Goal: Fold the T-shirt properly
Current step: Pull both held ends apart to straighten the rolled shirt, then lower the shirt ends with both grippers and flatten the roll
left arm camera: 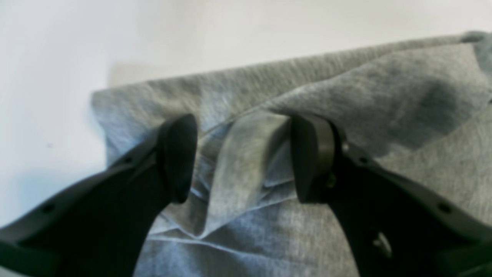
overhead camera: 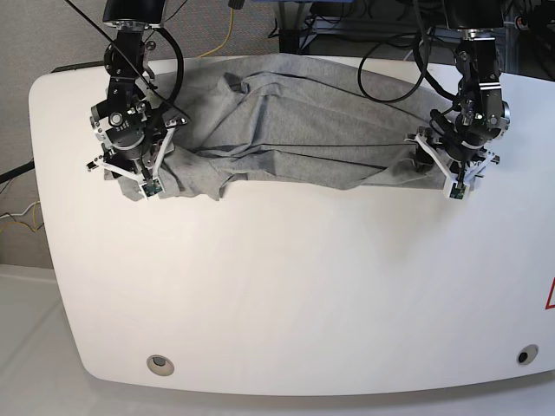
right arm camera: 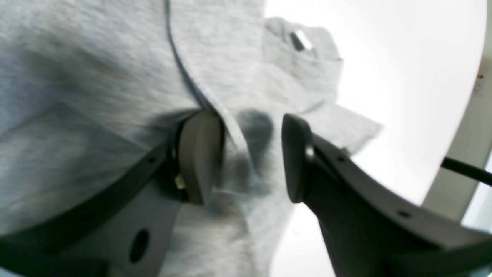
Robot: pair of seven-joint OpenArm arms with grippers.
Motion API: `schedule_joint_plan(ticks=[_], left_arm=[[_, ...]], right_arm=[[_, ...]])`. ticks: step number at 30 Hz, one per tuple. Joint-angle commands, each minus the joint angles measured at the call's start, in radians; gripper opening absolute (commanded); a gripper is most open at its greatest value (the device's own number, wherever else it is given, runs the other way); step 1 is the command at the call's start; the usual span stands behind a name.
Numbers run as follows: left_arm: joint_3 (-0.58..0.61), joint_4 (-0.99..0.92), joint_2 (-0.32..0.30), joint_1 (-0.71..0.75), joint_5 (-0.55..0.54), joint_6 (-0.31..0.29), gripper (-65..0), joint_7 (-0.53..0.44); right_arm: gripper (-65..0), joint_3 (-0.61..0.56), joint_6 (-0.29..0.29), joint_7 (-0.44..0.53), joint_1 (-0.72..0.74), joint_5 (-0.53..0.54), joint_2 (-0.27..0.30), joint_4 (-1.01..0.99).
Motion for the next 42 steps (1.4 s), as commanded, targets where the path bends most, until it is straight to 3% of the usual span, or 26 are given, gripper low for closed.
schedule_joint_plan(ticks=[1, 7, 13, 16, 24, 42], left_arm=[[-0.005, 0.035, -0.010, -0.012, -0.005, 0.004, -28.0, -0.015], [-0.005, 0.068, -0.013, -0.015, -0.005, 0.005, -28.0, 0.009], [-0.007, 0.127, -0.038, -0.054, -0.007, 0.005, -28.0, 0.120], [-0.007, 0.149, -0.039, -0.055, -0.005, 0.005, -28.0, 0.123], [-0.008, 0.160, -0.043, -0.015, -0.005, 0.005, -28.0, 0.126], [-0.008, 0.157, -0.033, 0.107, -0.005, 0.005, -28.0, 0.124]], right_arm=[[-38.0, 0.007, -0.004, 0.005, 0.016, -0.010, 0.014, 0.038], [-38.0, 0.007, -0.004, 0.005, 0.010, -0.010, 0.014, 0.083], [-38.0, 0.027, -0.003, 0.001, 0.004, -0.002, 0.014, 0.109], [-38.0, 0.028, 0.002, -0.016, -0.021, 0.000, 0.013, 0.146], [-38.0, 0.032, 0.078, -0.018, -0.091, -0.008, 0.011, 0.163], [-38.2, 0.032, 0.078, -0.011, -0.170, 0.000, 0.005, 0.149]])
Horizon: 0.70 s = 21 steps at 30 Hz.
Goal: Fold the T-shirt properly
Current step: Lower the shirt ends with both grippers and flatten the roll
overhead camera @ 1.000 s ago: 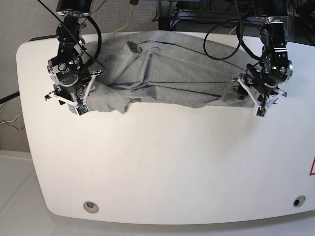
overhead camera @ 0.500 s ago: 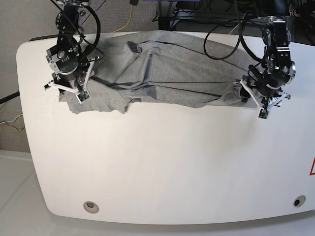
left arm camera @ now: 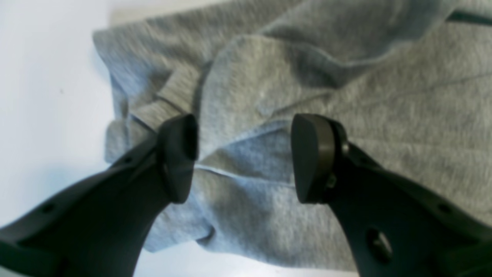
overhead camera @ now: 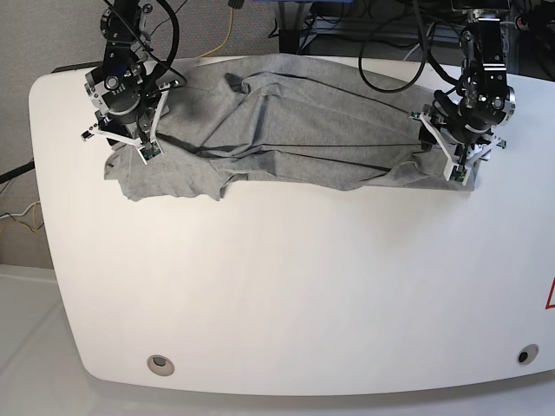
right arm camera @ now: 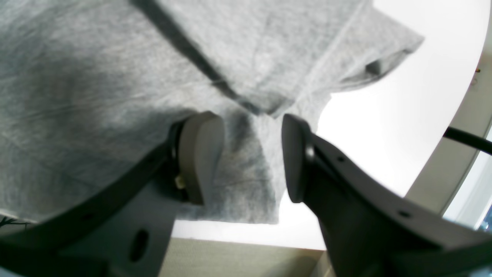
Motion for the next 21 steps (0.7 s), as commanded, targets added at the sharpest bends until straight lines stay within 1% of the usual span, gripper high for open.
schedule_joint_plan(ticks=[1, 3, 9, 12, 14, 20, 21], left_arm=[[-0.005, 0.013, -0.006, 0.003, -0.002, 0.002, -28.0, -0.022], [-0.005, 0.008, 0.003, 0.005, -0.002, 0.002, -28.0, -0.022], [-0.005, -0.035, 0.006, 0.003, -0.002, 0.002, -28.0, -0.025], [-0.003, -0.070, 0.006, 0.005, -0.002, 0.002, -28.0, -0.050], [-0.003, -0.098, 0.006, 0.005, -0.002, 0.002, -28.0, -0.073], [-0.003, -0.194, 0.005, 0.005, -0.002, 0.002, -28.0, -0.139], [-0.003, -0.210, 0.005, 0.003, -0.002, 0.002, -28.0, -0.146]], right_arm=[[-38.2, 0.001, -0.004, 0.014, 0.009, 0.001, 0.004, 0.005], [-38.2, 0.001, -0.004, 0.015, 0.016, -0.002, -0.014, -0.013], [-38.3, -0.002, -0.004, 0.049, 0.019, -0.007, -0.043, -0.051], [-39.2, -0.003, -0.004, 0.057, 0.019, -0.008, -0.056, -0.073], [-42.7, -0.003, -0.004, 0.058, 0.019, -0.008, -0.059, -0.091], [-64.0, -0.005, -0.007, 0.104, 0.035, -0.008, -0.060, -0.174], [-65.0, -0.005, -0.007, 0.113, 0.036, -0.008, -0.060, -0.191]])
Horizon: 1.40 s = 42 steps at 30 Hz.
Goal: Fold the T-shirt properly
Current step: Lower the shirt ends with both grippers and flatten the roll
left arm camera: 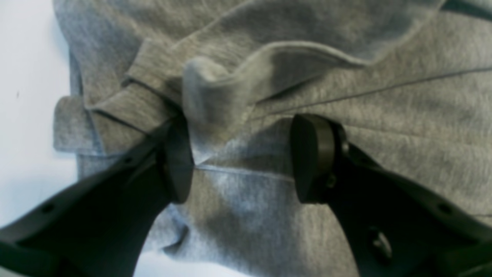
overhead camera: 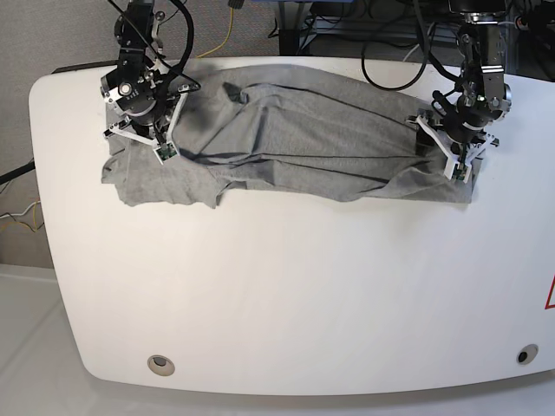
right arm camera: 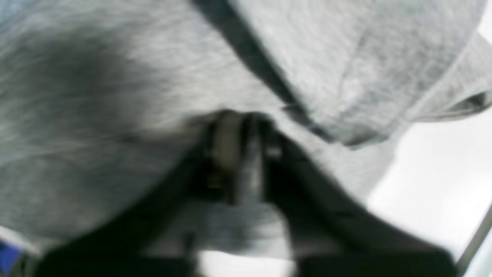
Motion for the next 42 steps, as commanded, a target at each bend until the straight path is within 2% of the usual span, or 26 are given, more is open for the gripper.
schedule_joint_plan(ticks=[1, 10, 28, 42], left_arm=[[0.001, -0.053, -0.007, 0.007, 0.032, 0.002, -28.0, 0.061], [0.009, -0.142, -0.005, -0.011, 0.032, 0.002, -28.0, -0.017], [0.046, -0.197, -0.005, -0.131, 0.032, 0.002, -28.2, -0.023], [0.042, -0.189, -0.005, -0.146, 0.032, 0.002, -28.2, -0.018]], right_arm=[[-65.0, 0.002, -0.005, 0.001, 0.009, -0.007, 0.006, -0.043], [-63.9, 0.005, -0.006, 0.059, 0.054, -0.009, 0.006, -0.164], [-63.9, 0.005, -0.008, 0.065, 0.233, -0.009, 0.006, -0.310], [-63.9, 0.008, -0.008, 0.065, 0.257, -0.010, 0.012, -0.272]])
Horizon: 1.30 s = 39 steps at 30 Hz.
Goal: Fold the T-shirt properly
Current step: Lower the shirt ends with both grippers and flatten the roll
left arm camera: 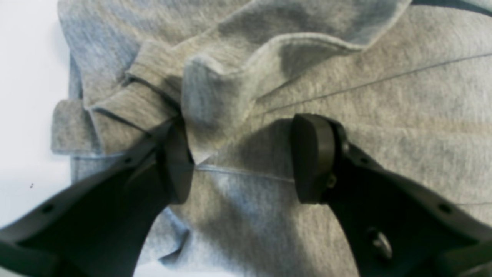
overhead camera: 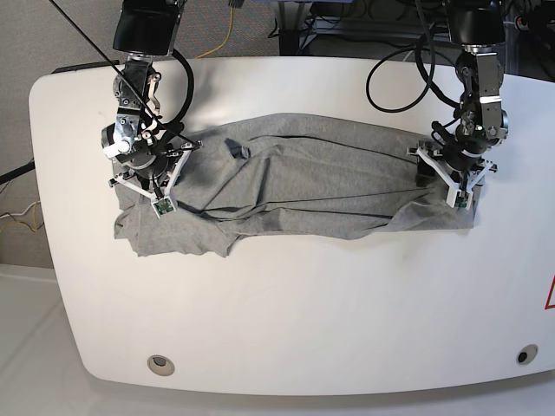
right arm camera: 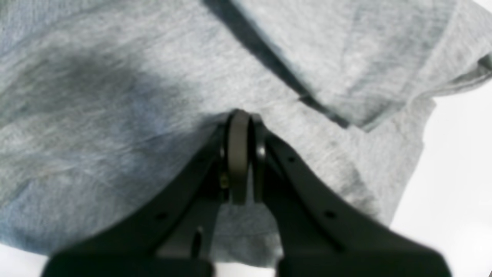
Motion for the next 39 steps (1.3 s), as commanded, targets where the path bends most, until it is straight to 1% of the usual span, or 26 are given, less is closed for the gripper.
schedule_joint_plan(ticks=[1, 8, 12, 14, 18, 31, 37, 38, 39], left_arm=[[0.002, -0.005, 0.002, 0.016, 0.022, -0.005, -28.2, 0.094], [-0.015, 0.069, -0.003, 0.038, 0.022, -0.005, -28.2, 0.096], [-0.035, 0.134, -0.001, 0.046, 0.022, -0.005, -28.2, 0.113], [-0.036, 0.157, -0.001, 0.041, 0.022, -0.005, -28.2, 0.143], [-0.036, 0.169, -0.001, 0.026, 0.021, -0.005, -28.2, 0.157], [-0.038, 0.244, -0.001, 0.020, 0.022, -0.005, -28.0, 0.162], [-0.038, 0.293, -0.003, 0.010, 0.022, -0.005, -28.0, 0.229], [-0.039, 0.301, -0.003, 0.007, 0.022, -0.005, -28.0, 0.235], [-0.046, 0.313, -0.003, -0.002, 0.022, -0.005, -27.9, 0.245]], right_arm=[[-63.9, 0.001, 0.014, -0.067, -0.018, -0.029, 0.004, 0.034], [-63.9, 0.001, 0.014, -0.070, -0.067, -0.029, 0.007, 0.192], [-63.9, 0.000, 0.014, -0.073, -0.073, -0.028, 0.026, 0.259], [-63.9, -0.002, 0.014, -0.098, -0.066, -0.028, 0.029, 0.268], [-63.9, -0.002, 0.021, -0.130, -0.040, -0.028, 0.032, 0.271], [-63.9, -0.002, 0.021, -0.138, -0.030, -0.028, 0.033, 0.328], [-63.0, -0.002, 0.019, -0.138, -0.020, -0.028, 0.033, 0.341], [-62.4, -0.002, 0.021, -0.138, -0.014, -0.028, 0.033, 0.341], [-60.3, -0.002, 0.021, -0.139, -0.007, -0.028, 0.033, 0.339]])
